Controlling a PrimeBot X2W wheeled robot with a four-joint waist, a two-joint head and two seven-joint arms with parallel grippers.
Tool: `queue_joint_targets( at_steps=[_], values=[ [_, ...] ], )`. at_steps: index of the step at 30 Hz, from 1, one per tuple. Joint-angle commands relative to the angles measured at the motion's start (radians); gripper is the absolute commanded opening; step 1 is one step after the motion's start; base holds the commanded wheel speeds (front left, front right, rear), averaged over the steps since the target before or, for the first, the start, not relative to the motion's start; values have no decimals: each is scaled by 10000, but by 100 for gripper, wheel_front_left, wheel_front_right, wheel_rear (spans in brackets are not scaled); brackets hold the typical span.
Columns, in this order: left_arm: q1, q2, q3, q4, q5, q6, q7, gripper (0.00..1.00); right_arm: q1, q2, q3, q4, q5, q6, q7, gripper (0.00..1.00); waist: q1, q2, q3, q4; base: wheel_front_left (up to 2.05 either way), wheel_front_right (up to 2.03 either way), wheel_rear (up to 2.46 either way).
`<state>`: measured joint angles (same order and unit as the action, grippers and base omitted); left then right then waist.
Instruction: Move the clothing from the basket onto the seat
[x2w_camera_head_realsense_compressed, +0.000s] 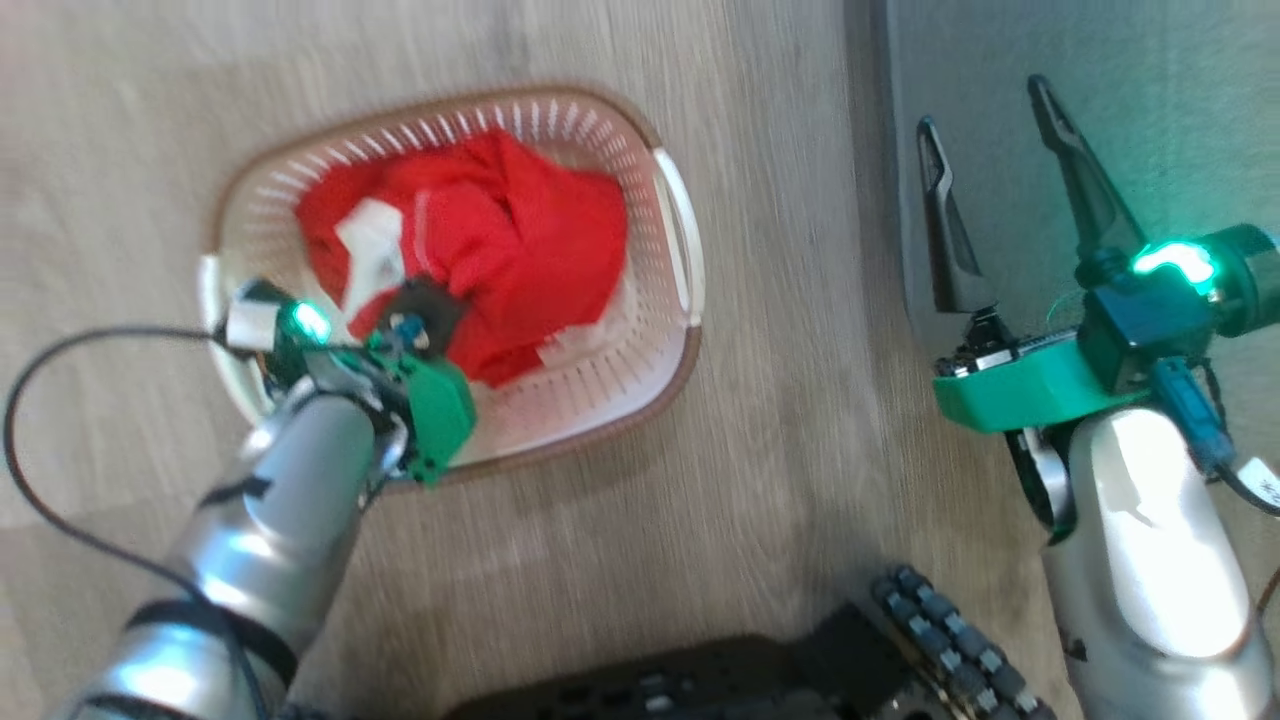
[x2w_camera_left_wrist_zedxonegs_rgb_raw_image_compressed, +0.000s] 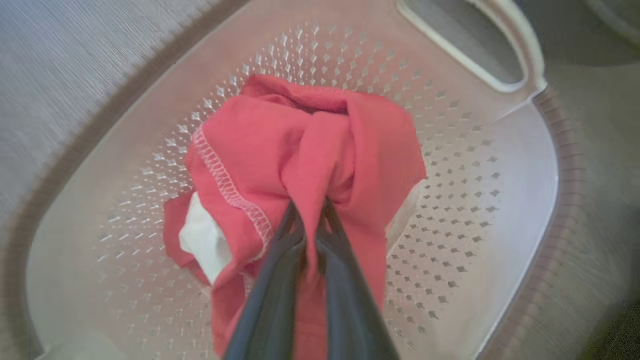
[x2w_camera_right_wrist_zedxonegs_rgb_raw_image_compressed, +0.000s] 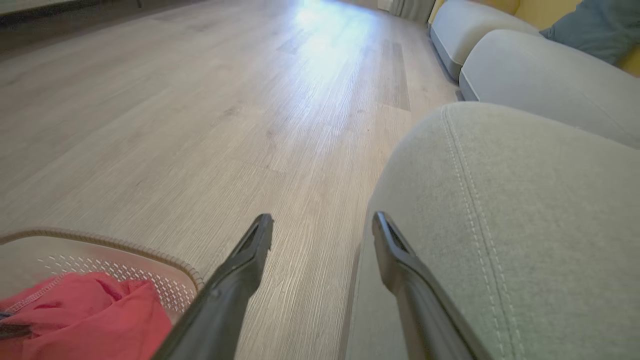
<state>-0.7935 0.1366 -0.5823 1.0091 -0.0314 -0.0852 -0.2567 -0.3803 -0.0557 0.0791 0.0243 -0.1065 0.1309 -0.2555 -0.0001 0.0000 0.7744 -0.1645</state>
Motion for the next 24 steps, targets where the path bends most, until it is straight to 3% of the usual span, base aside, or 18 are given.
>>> queue_joint_targets(
  at_steps=[1, 14, 24],
  values=[
    [440, 145, 263, -393, -115, 45, -51, 0, 239, 55, 167, -126, -116, -2, -63, 100, 1, 0, -1058, 397, 0, 0, 0],
    [2399, 23, 1121, -2653, -713, 501, -51, 0, 767, 55, -69, 794, -197, -2, -63, 100, 1, 0, -3874, 990, 0, 0, 0],
    [3879, 27, 2661, -5562, -790, 961, -51, 0, 1452, 55, -127, 1227, -49, -2, -63, 100, 1, 0, -5483, 1136, 0, 0, 0]
  ],
)
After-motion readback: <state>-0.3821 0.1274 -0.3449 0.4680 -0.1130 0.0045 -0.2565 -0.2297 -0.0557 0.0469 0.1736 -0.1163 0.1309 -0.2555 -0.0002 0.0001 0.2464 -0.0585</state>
